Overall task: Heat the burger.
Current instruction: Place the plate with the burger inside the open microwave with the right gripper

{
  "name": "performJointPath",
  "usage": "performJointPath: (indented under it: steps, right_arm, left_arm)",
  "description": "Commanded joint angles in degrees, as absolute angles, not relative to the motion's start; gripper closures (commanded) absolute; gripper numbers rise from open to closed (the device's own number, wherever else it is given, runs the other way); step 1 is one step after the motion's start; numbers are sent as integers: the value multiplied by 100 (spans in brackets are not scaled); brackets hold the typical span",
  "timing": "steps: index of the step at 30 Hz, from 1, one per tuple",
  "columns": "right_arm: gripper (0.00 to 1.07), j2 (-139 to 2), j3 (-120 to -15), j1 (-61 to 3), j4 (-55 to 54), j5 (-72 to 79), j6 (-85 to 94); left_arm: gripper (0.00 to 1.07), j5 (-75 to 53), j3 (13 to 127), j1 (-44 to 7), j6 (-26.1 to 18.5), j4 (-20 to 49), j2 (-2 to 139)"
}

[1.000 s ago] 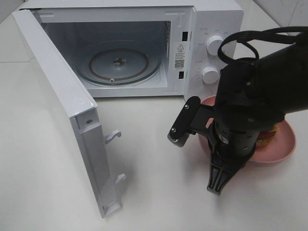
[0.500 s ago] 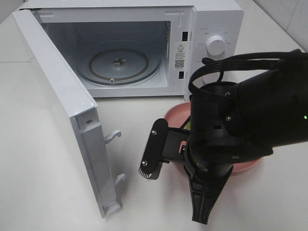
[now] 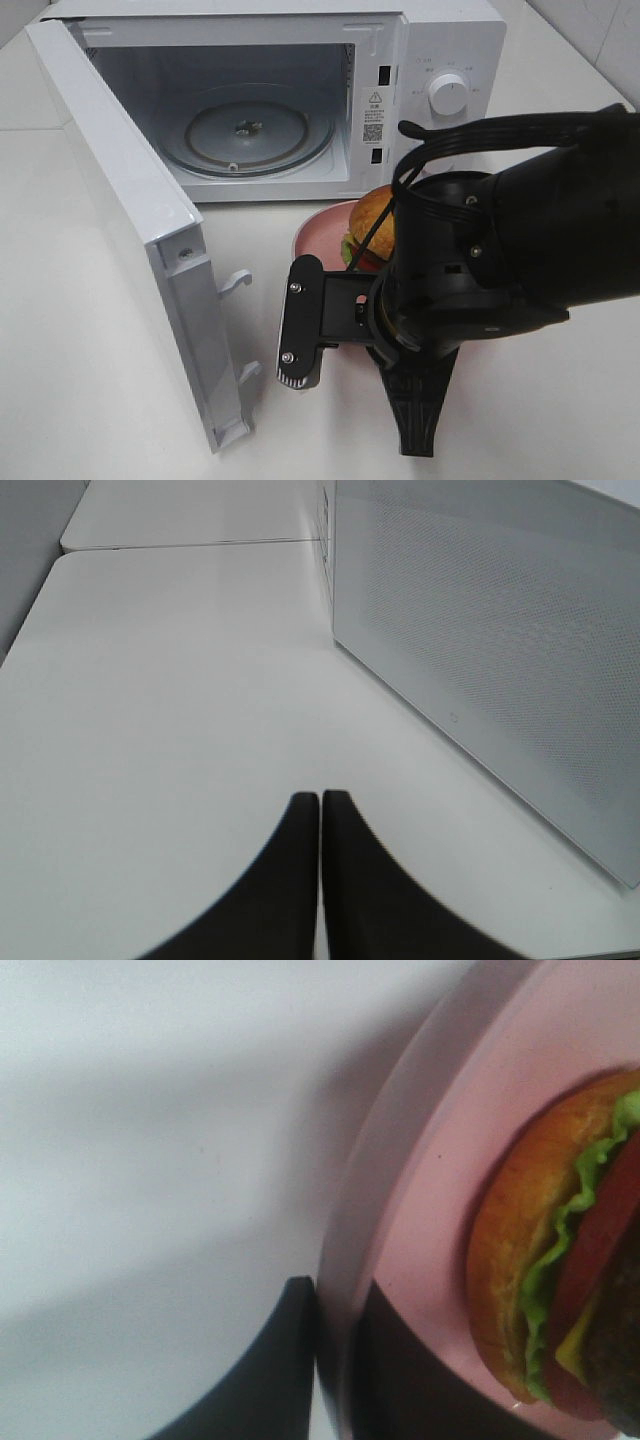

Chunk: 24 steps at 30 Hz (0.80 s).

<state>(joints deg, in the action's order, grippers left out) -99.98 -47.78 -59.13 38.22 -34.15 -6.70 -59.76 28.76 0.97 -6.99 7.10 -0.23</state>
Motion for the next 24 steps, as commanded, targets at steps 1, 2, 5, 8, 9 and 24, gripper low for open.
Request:
performJointPath:
  steps: [1,2,5,8,9,24]
  right_arm:
    - [107,-9918,-4790,-5924,4097,-3438,-229]
    - [107,-9918,-4790,-5924,4097,-3438,-229]
    - [107,-9786,-4635,-5924,4194,-3300,-132]
    - [107,-9471,-4280,-5924,4349,-2876,0]
    - [107,-9225,-4028,-5924,4452,-2595,258]
    - [106,-8669,-3529,-5907,5076,-2406,401]
  left_arm:
    - [106,-5919,2865,115,-676,762,-132]
    - [106,-5919,2865,115,-676,762,-132]
    - [106,-5919,2865,115,-676,762,-132]
    - [106,-5919,2865,115,-676,762,-132]
    - [106,-5919,2865,115,-676,762,-132]
    - [106,-5919,2865,115,-676,762,-132]
